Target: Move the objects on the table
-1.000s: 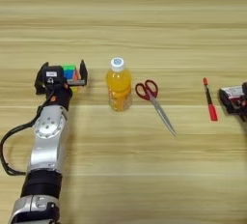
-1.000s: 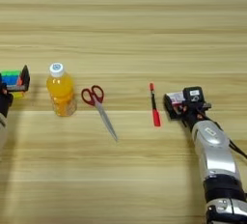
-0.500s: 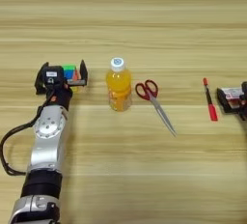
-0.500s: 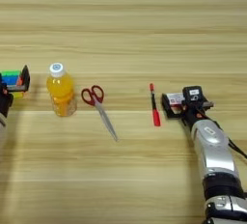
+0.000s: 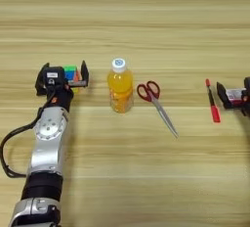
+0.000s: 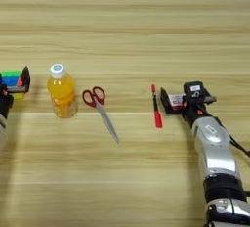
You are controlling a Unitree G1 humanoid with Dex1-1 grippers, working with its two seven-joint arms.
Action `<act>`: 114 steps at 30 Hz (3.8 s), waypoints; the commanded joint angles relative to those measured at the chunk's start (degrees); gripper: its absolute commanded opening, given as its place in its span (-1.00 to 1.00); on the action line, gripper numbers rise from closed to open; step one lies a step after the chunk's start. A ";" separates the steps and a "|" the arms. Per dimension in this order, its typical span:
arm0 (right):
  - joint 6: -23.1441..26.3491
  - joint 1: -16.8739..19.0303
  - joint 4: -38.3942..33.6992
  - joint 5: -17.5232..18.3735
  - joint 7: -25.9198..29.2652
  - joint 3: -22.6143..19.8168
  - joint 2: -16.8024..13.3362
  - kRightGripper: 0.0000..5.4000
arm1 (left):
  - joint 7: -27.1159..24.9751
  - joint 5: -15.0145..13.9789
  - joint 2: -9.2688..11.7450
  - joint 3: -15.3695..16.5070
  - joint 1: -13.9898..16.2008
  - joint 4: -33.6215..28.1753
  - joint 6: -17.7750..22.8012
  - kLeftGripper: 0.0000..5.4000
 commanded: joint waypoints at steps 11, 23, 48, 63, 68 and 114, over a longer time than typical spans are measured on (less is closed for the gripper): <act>-0.28 0.81 -1.20 -0.13 -0.30 1.03 0.67 0.99 | -2.90 -1.76 -0.61 -1.09 3.61 -10.96 0.79 1.00; -0.45 0.81 -0.85 -0.28 -0.24 1.80 0.93 0.99 | -5.66 -4.54 -1.14 -3.20 7.33 -24.98 4.29 1.00; -0.47 0.71 -0.76 -0.27 -0.29 2.30 1.15 0.99 | -13.87 -3.65 0.78 -14.26 11.90 -34.56 12.59 1.00; -0.52 0.45 -0.35 -0.28 -0.13 2.39 1.36 0.99 | -13.28 0.36 0.42 -15.94 10.69 -29.59 10.79 1.00; -0.54 0.41 -0.34 -0.32 -0.19 2.42 1.50 0.99 | -13.59 0.32 0.10 -16.04 10.03 -27.36 10.38 1.00; -0.60 0.77 -0.69 -0.47 -0.43 2.68 1.98 1.00 | -16.41 -3.81 -4.13 -13.27 5.21 -13.49 6.45 0.63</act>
